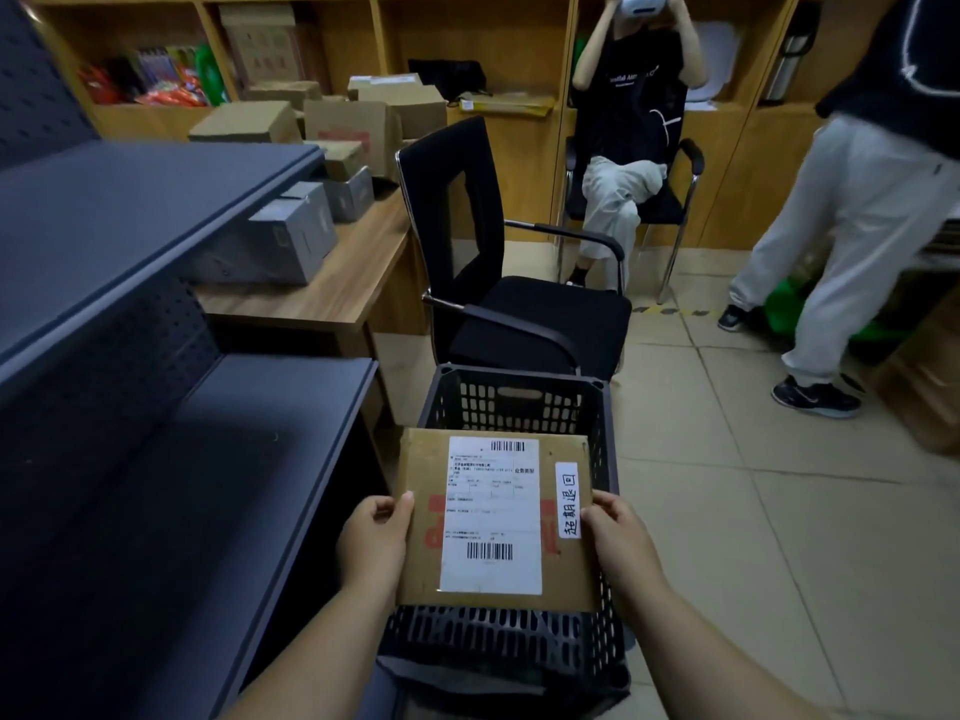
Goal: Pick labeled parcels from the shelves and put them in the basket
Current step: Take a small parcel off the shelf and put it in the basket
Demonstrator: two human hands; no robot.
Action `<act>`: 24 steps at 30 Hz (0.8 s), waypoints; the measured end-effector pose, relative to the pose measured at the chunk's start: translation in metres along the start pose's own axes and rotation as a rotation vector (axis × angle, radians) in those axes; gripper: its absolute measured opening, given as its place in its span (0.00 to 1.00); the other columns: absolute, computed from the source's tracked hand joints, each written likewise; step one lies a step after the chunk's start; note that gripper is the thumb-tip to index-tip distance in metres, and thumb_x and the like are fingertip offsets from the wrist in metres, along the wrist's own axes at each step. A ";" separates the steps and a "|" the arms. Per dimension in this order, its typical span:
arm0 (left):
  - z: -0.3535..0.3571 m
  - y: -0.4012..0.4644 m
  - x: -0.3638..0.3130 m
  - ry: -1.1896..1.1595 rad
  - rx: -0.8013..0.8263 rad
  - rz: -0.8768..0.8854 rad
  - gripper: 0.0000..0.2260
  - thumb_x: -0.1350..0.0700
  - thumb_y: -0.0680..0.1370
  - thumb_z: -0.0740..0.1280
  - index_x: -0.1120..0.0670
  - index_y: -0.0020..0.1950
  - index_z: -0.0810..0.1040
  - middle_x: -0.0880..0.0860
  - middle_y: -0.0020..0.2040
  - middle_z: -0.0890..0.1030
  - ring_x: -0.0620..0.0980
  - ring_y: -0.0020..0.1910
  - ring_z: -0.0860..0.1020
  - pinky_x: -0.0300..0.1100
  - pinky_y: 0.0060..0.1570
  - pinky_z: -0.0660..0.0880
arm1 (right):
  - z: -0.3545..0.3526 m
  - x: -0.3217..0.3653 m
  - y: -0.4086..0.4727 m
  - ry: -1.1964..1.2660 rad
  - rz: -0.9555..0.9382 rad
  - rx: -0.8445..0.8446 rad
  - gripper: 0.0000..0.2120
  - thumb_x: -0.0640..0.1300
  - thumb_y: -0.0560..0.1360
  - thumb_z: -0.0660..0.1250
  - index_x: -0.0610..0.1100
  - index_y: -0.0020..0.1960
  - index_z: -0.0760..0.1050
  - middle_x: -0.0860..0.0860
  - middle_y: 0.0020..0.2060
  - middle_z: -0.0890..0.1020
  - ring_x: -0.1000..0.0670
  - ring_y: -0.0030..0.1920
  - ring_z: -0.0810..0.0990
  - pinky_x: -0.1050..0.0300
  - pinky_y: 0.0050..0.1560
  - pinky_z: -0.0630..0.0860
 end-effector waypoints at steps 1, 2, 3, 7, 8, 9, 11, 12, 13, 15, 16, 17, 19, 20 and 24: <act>0.003 0.004 0.005 0.012 0.007 -0.015 0.08 0.48 0.77 0.65 0.51 0.43 0.76 0.50 0.41 0.81 0.51 0.39 0.80 0.44 0.38 0.76 | 0.002 -0.006 0.004 -0.015 0.014 0.001 0.14 0.46 0.76 0.62 0.48 0.61 0.72 0.50 0.48 0.82 0.49 0.47 0.81 0.53 0.41 0.78; 0.006 0.008 0.011 0.026 0.016 -0.027 0.08 0.48 0.77 0.65 0.51 0.42 0.76 0.50 0.40 0.81 0.51 0.39 0.80 0.45 0.39 0.77 | 0.004 -0.011 0.008 -0.028 0.028 0.002 0.14 0.46 0.76 0.61 0.48 0.61 0.71 0.50 0.47 0.82 0.49 0.46 0.81 0.54 0.40 0.78; 0.009 0.013 0.016 0.040 0.026 -0.037 0.08 0.48 0.77 0.65 0.51 0.41 0.75 0.50 0.40 0.81 0.52 0.39 0.80 0.47 0.42 0.78 | 0.006 -0.017 0.012 -0.040 0.042 0.002 0.14 0.46 0.76 0.61 0.48 0.61 0.71 0.50 0.48 0.82 0.50 0.46 0.81 0.54 0.40 0.77; 0.024 0.027 0.038 0.074 0.066 -0.099 0.09 0.49 0.77 0.65 0.53 0.42 0.76 0.53 0.41 0.81 0.55 0.41 0.80 0.51 0.46 0.79 | 0.014 -0.037 0.026 -0.089 0.102 -0.011 0.16 0.46 0.76 0.61 0.48 0.63 0.71 0.50 0.49 0.81 0.49 0.48 0.80 0.51 0.48 0.78; 0.029 0.031 0.044 0.071 0.074 -0.118 0.09 0.49 0.78 0.65 0.53 0.42 0.76 0.54 0.41 0.81 0.55 0.40 0.80 0.50 0.44 0.78 | 0.016 -0.041 0.029 -0.106 0.112 -0.013 0.15 0.46 0.76 0.61 0.47 0.63 0.71 0.50 0.48 0.81 0.49 0.47 0.80 0.52 0.47 0.77; 0.034 0.034 0.050 0.060 0.081 -0.138 0.09 0.50 0.78 0.65 0.54 0.42 0.76 0.54 0.40 0.81 0.55 0.40 0.79 0.49 0.42 0.78 | 0.018 -0.045 0.033 -0.121 0.118 -0.017 0.15 0.46 0.77 0.61 0.47 0.63 0.72 0.51 0.47 0.81 0.50 0.46 0.80 0.54 0.44 0.77; 0.043 0.040 0.061 0.043 0.092 -0.178 0.10 0.50 0.78 0.65 0.56 0.42 0.76 0.55 0.39 0.81 0.55 0.39 0.79 0.47 0.39 0.77 | 0.022 -0.051 0.042 -0.137 0.128 -0.034 0.13 0.46 0.77 0.61 0.45 0.60 0.74 0.53 0.43 0.81 0.52 0.42 0.80 0.58 0.36 0.73; 0.047 0.044 0.066 0.045 0.095 -0.193 0.10 0.50 0.78 0.64 0.56 0.43 0.76 0.56 0.40 0.81 0.56 0.39 0.79 0.49 0.41 0.78 | 0.025 -0.055 0.046 -0.141 0.138 -0.042 0.12 0.46 0.78 0.61 0.45 0.59 0.74 0.53 0.42 0.81 0.53 0.41 0.80 0.59 0.34 0.71; 0.051 0.047 0.072 0.050 0.096 -0.209 0.10 0.50 0.78 0.64 0.56 0.43 0.77 0.56 0.40 0.81 0.57 0.40 0.79 0.50 0.43 0.79 | 0.027 -0.060 0.050 -0.145 0.151 -0.047 0.11 0.46 0.78 0.61 0.46 0.58 0.74 0.53 0.41 0.82 0.54 0.41 0.80 0.59 0.33 0.71; 0.057 0.054 0.082 0.063 0.094 -0.240 0.11 0.50 0.78 0.64 0.57 0.45 0.77 0.57 0.41 0.81 0.58 0.40 0.79 0.51 0.45 0.79 | 0.031 -0.069 0.057 -0.159 0.181 -0.046 0.10 0.48 0.77 0.62 0.46 0.56 0.76 0.52 0.41 0.83 0.52 0.41 0.81 0.58 0.35 0.72; 0.060 0.058 0.088 0.069 0.094 -0.250 0.11 0.51 0.78 0.64 0.58 0.45 0.77 0.57 0.40 0.81 0.58 0.40 0.79 0.50 0.45 0.78 | 0.034 -0.074 0.060 -0.172 0.198 -0.043 0.10 0.48 0.77 0.62 0.47 0.55 0.76 0.51 0.42 0.83 0.51 0.42 0.81 0.57 0.38 0.74; 0.063 0.062 0.094 0.079 0.093 -0.258 0.11 0.51 0.78 0.64 0.58 0.45 0.77 0.57 0.40 0.80 0.57 0.40 0.79 0.49 0.44 0.78 | 0.036 -0.080 0.064 -0.189 0.215 -0.041 0.09 0.47 0.77 0.62 0.47 0.54 0.77 0.51 0.42 0.84 0.50 0.43 0.81 0.56 0.40 0.75; 0.070 0.071 0.103 0.114 0.097 -0.263 0.11 0.52 0.78 0.64 0.59 0.45 0.78 0.56 0.39 0.80 0.57 0.39 0.78 0.47 0.43 0.77 | 0.038 -0.093 0.073 -0.229 0.257 -0.042 0.09 0.45 0.76 0.61 0.47 0.51 0.79 0.49 0.43 0.84 0.48 0.46 0.82 0.52 0.48 0.77; 0.074 0.075 0.108 0.141 0.107 -0.261 0.11 0.52 0.78 0.65 0.60 0.45 0.78 0.57 0.40 0.80 0.57 0.40 0.78 0.48 0.44 0.77 | 0.039 -0.099 0.077 -0.245 0.279 -0.041 0.09 0.43 0.76 0.61 0.46 0.50 0.80 0.49 0.43 0.85 0.47 0.46 0.82 0.51 0.50 0.77; 0.090 0.089 0.127 0.232 0.136 -0.268 0.12 0.51 0.78 0.65 0.60 0.46 0.79 0.59 0.44 0.81 0.60 0.45 0.79 0.51 0.50 0.77 | 0.041 -0.123 0.092 -0.269 0.362 -0.032 0.11 0.40 0.75 0.59 0.44 0.45 0.81 0.47 0.43 0.85 0.47 0.45 0.82 0.51 0.53 0.77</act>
Point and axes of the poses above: each hand's wrist, its own y-axis towards the middle knuckle, its own z-axis out of the palm, x = y × z, the point moved 2 cm from there along y, towards the middle knuckle
